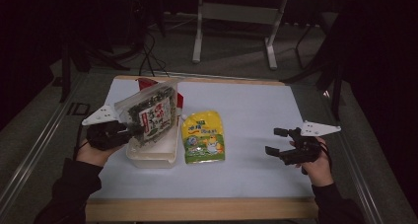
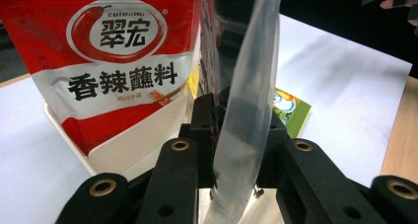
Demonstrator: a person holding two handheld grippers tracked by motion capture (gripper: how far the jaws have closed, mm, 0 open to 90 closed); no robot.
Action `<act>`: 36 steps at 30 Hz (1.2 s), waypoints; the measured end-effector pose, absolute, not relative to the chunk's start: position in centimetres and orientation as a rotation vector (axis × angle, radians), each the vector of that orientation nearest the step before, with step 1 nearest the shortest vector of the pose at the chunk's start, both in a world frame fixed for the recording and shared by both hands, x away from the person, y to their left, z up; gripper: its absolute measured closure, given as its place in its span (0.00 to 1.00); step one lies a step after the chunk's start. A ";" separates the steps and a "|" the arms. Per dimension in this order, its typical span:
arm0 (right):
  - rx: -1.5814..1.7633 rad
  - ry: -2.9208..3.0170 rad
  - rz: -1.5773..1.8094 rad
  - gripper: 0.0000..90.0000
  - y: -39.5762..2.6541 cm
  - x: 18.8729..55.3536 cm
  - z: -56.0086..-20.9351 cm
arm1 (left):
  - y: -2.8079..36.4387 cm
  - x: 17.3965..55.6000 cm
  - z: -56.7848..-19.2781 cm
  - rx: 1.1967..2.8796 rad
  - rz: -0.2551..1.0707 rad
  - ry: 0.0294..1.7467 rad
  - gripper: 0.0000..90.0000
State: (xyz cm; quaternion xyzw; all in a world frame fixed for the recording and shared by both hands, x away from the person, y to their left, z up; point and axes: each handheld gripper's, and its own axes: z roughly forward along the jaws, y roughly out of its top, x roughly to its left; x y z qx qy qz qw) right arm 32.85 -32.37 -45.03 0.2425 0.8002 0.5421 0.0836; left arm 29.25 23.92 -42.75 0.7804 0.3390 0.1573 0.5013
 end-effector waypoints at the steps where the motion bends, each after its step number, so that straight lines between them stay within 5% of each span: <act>1: 0.725 2.386 1.619 0.16 -32.4 32.8 -45.0 | 23.9 29.2 -42.7 1.889 0.375 0.816 0.86; 36: 0.706 2.409 1.613 0.16 -32.0 32.7 -45.1 | 25.3 31.3 -47.8 1.847 0.321 0.861 0.86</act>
